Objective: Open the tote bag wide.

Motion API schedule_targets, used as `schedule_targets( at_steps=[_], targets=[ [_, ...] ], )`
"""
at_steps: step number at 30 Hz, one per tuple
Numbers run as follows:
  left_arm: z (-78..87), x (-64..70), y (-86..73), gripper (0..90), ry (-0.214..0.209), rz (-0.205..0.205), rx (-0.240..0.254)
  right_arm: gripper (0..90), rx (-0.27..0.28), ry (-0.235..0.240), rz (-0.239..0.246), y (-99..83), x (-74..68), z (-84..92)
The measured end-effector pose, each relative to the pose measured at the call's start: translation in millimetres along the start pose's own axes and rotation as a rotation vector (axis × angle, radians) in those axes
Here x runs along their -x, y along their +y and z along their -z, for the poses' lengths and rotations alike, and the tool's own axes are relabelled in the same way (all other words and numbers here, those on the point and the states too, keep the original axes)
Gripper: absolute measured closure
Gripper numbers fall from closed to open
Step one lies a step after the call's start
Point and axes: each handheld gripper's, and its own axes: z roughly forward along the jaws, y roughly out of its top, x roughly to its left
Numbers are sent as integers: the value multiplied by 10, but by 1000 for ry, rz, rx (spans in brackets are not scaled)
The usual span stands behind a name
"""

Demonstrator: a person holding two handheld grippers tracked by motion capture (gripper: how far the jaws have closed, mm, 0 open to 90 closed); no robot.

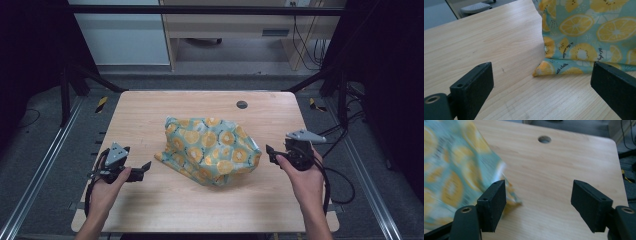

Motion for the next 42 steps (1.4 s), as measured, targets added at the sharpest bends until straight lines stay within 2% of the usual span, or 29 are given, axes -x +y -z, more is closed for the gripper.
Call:
schedule_targets(
  at_steps=[3,7,10,12,14,17,19,22,23,25,28,30,32,33,35,37,40,42],
  targets=[
    [17,-17,-12,39,15,-33,-5,291,-11,37,13,272,-107,-8],
    [7,-62,-29,38,-14,-15,-3,292,-50,90,9,518,-240,-197],
    [4,-66,-13,38,-38,-2,12,269,-90,106,32,616,-362,-367],
    [2,-44,-5,38,-48,-16,17,256,-107,129,38,642,-435,-446],
    [-3,-28,9,37,-48,-41,2,260,-128,117,65,643,-482,-499],
    [-22,-38,38,37,-46,-27,0,260,-147,135,64,642,-494,-558],
    [-25,-45,50,37,-42,-32,-3,294,-156,157,75,670,-492,-598],
    [-76,-46,84,37,-40,-54,-25,399,-183,170,99,736,-443,-625],
    [-99,-46,101,37,-38,-52,-33,420,-201,182,97,753,-427,-625],
    [-136,-28,127,39,-46,-54,-27,450,-229,197,121,786,-411,-619],
    [-163,21,121,37,-30,-100,-52,452,-275,226,164,834,-404,-653],
    [-173,31,77,38,-11,-95,-61,445,-305,240,185,865,-403,-699],
    [-163,29,40,38,0,-116,-73,433,-343,265,188,874,-427,-749],
    [-151,19,19,38,7,-118,-73,432,-370,275,206,873,-456,-775],
    [-133,-17,-26,39,11,-84,-65,435,-413,270,250,868,-496,-827],
    [-126,-58,-46,40,7,-52,-56,461,-443,270,273,863,-516,-876],
    [-102,-100,-56,41,25,-45,-53,508,-467,288,280,850,-525,-937],
    [-82,-118,-65,42,28,-23,-45,610,-474,305,272,845,-531,-949]
  ],
)
